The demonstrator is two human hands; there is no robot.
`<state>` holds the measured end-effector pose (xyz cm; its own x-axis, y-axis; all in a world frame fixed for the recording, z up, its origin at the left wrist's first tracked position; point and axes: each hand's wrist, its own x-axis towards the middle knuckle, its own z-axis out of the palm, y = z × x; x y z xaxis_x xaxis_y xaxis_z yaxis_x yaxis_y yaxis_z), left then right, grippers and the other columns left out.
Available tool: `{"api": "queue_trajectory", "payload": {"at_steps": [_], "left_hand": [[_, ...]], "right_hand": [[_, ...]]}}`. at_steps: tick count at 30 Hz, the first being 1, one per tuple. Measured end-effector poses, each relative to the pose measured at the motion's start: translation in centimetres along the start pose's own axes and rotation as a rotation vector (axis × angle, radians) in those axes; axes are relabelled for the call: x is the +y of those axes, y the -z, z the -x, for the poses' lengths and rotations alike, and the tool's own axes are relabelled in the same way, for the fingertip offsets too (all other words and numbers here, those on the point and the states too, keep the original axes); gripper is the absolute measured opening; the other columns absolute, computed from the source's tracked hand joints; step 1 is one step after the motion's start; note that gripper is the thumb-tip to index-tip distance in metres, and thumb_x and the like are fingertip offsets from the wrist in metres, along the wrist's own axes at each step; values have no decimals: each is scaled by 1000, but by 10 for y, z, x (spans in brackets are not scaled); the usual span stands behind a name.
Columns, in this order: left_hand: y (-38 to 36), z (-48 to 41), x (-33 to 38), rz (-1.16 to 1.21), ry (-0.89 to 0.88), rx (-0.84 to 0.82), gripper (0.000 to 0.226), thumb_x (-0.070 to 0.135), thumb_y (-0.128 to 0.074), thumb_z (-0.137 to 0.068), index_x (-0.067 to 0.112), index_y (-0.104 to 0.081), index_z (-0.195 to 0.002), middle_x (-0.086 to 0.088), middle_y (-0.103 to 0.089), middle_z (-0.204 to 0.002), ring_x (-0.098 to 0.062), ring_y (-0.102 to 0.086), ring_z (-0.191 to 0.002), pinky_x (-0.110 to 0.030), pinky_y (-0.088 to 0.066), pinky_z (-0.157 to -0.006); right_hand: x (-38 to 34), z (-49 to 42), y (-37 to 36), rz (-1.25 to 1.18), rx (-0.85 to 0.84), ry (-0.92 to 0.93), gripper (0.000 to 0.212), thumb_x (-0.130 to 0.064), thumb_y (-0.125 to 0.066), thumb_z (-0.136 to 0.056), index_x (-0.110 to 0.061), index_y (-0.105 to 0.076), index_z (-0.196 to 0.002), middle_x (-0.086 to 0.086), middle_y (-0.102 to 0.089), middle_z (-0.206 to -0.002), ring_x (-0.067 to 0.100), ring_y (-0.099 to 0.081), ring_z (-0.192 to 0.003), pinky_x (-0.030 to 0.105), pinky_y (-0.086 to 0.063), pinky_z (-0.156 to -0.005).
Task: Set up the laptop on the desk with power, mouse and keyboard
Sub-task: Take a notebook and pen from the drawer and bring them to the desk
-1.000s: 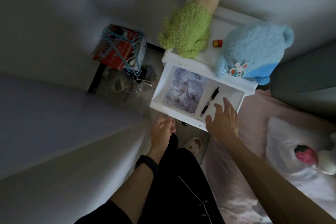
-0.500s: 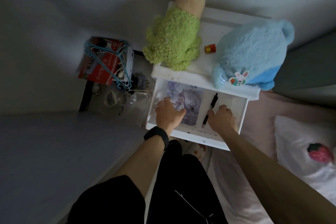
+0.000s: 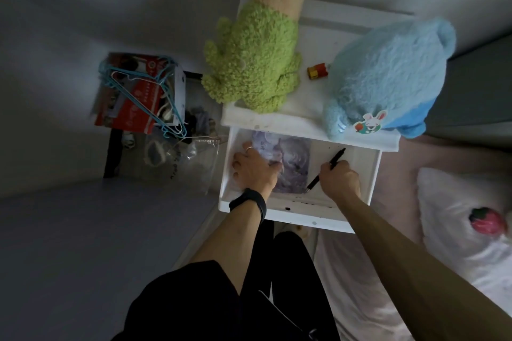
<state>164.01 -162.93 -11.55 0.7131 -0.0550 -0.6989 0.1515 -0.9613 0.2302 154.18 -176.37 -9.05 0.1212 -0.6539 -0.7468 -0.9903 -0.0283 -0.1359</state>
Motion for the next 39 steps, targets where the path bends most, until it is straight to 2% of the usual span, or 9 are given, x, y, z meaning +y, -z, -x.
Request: {"api": "queue_trajectory", "payload": {"at_steps": [5, 10, 14, 17, 20, 25, 32, 36, 39], "left_hand": [[12, -8, -4, 99, -12, -149, 79, 69, -66, -75, 3, -57, -118, -12, -66, -113, -32, -63, -101, -33, -52, -75], [34, 6, -6, 185, -81, -211, 45, 50, -67, -83, 10, -63, -103, -9, -70, -97, -28, -67, -86, -29, -50, -63], [65, 31, 6, 248, -83, -223, 37, 48, -72, -80, 13, -60, -87, -3, -62, -83, -24, -62, -79, -26, -39, -53], [81, 53, 6, 296, -70, -186, 43, 46, -73, -78, 9, -64, -97, -4, -65, -92, -24, -64, -86, -28, -42, -62], [84, 78, -6, 470, -18, -182, 20, 30, -74, -84, 12, -65, -81, -8, -69, -90, -21, -66, -78, -29, -51, -66], [88, 127, -42, 592, 36, -185, 21, 23, -76, -81, 6, -71, -94, -11, -74, -99, -28, -72, -89, -45, -58, -88], [83, 189, -92, 606, -15, -74, 8, 24, -72, -89, 21, -66, -94, -2, -71, -98, -22, -70, -91, -42, -57, -88], [86, 212, -110, 529, -45, 15, 15, 36, -74, -80, 27, -65, -89, -1, -72, -93, -20, -70, -88, -47, -58, -84], [100, 228, -111, 417, -80, 38, 20, 39, -70, -84, 23, -62, -92, 2, -69, -91, -18, -66, -84, -32, -51, -71]], "right_hand": [[15, 17, 9, -389, -62, -39, 29, -35, -52, -89, -12, -69, -82, 9, -74, -82, 27, -68, -73, 41, -60, -71], [34, 53, 16, -483, -159, 48, 19, -22, -59, -94, -11, -73, -87, 4, -74, -76, 19, -57, -60, 33, -49, -61], [54, 82, 23, -425, -182, 200, 11, -27, -62, -90, -21, -70, -89, -6, -77, -76, 13, -66, -71, 31, -52, -71], [79, 105, 24, -320, -178, 338, 11, -37, -66, -84, -29, -68, -91, -12, -76, -82, 10, -71, -78, 35, -59, -76], [104, 120, 21, -152, -197, 440, 18, -39, -67, -89, -26, -68, -101, -15, -71, -84, 5, -67, -77, 23, -51, -73], [148, 122, 7, 154, -314, 563, 30, -38, -52, -101, -17, -65, -119, 9, -73, -110, 33, -68, -105, 37, -53, -84], [145, 86, -19, 395, -263, 762, 70, -59, -20, -88, -12, -62, -120, 12, -61, -125, 36, -56, -121, 47, -49, -98], [117, 107, 7, 459, -237, 777, 42, -39, -43, -97, -12, -58, -126, 11, -59, -134, 34, -53, -127, 48, -48, -100], [107, 97, 14, 522, -285, 785, 41, -33, -46, -99, -13, -53, -134, 10, -55, -139, 32, -50, -130, 48, -47, -102]]}}
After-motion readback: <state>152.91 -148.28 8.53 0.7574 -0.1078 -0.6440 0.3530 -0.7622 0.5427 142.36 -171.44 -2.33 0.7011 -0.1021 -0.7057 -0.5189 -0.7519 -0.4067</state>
